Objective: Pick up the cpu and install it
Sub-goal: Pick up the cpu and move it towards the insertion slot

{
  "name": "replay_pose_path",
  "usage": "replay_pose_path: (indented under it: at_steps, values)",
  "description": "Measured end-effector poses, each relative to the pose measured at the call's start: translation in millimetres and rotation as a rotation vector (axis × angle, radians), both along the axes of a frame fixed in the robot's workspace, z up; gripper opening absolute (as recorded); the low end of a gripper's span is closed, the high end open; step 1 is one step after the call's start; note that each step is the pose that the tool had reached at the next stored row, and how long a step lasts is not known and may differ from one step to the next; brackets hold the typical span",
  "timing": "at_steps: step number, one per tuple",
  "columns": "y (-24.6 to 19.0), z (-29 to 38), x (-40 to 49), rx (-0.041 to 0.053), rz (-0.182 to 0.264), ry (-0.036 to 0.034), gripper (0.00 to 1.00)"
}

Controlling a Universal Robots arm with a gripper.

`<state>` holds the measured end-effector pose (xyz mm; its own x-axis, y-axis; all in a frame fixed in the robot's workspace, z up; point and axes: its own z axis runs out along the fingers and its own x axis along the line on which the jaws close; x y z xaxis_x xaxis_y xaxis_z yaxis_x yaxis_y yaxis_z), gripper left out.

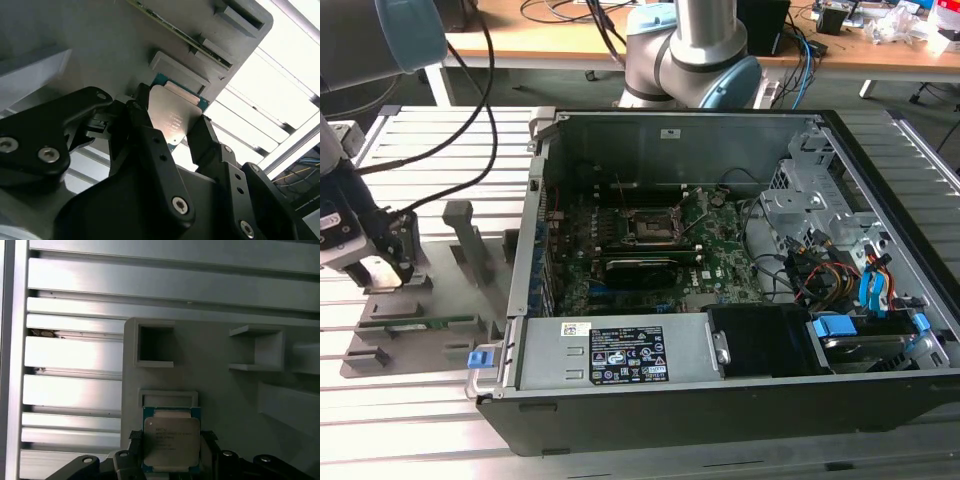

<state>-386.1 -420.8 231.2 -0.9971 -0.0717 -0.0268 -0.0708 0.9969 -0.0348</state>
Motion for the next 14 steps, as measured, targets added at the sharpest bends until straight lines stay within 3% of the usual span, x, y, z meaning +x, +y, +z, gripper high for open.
replay_pose_path:
  at_steps: [3,8,14]
  values:
    - [0.0,12.8,0.0,-0.0001,0.0,0.0,0.55]
    - [0.0,26.9,0.0,0.0,0.0,0.0,0.55]
    - [0.0,51.2,0.0,0.0,0.0,0.0,0.55]
